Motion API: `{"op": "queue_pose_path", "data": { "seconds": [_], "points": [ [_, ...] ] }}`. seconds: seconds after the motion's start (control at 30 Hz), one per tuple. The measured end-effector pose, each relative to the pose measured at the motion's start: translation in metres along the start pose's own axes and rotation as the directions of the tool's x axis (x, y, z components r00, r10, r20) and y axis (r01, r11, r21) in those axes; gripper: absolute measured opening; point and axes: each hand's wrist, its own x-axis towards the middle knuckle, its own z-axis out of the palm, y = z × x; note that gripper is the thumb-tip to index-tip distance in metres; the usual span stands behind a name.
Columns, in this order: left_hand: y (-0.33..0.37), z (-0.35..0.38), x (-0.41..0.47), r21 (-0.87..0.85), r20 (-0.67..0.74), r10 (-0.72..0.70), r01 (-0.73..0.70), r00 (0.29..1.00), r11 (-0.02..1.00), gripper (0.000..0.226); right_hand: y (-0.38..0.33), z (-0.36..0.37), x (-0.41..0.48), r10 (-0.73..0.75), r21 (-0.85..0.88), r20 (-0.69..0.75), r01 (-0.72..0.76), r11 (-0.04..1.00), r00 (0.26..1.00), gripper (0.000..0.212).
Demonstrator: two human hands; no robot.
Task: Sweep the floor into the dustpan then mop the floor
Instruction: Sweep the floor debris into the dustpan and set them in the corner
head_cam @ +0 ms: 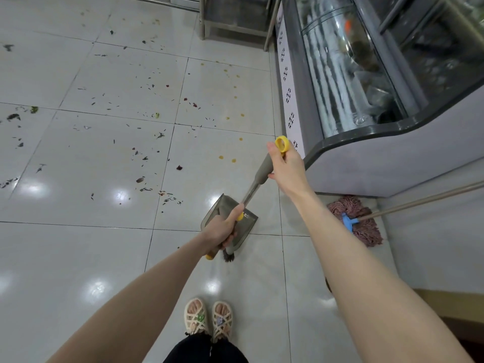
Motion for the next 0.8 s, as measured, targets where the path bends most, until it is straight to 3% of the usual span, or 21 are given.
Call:
{"op": "queue_pose_path", "data": {
  "seconds": [0.17, 0.47, 0.67, 0.8],
  "points": [
    [0.002, 0.001, -0.015, 0.09, -0.152, 0.082, -0.069, 0.985, 0.993, 0.071, -0.005, -0.017, -0.009, -0.047, 0.013, -0.044, 0.048, 0.999, 0.998, 0.023],
    [-0.004, -0.042, -0.056, 0.024, -0.331, 0.082, -0.078, 0.94, 0.997, 0.071, 0.009, -0.014, -0.019, -0.22, -0.05, -0.005, 0.219, 0.974, 0.976, 0.029],
    [-0.008, -0.069, -0.08, 0.064, -0.387, 0.089, -0.069, 0.918, 0.996, 0.07, 0.039, -0.004, -0.015, -0.163, -0.131, 0.073, 0.172, 0.976, 0.984, 0.034],
    [-0.011, -0.091, -0.09, 0.075, -0.431, 0.07, -0.041, 0.9, 0.996, 0.07, 0.071, 0.008, -0.016, -0.035, -0.19, 0.131, 0.059, 0.98, 0.991, 0.03]
  ]
}}
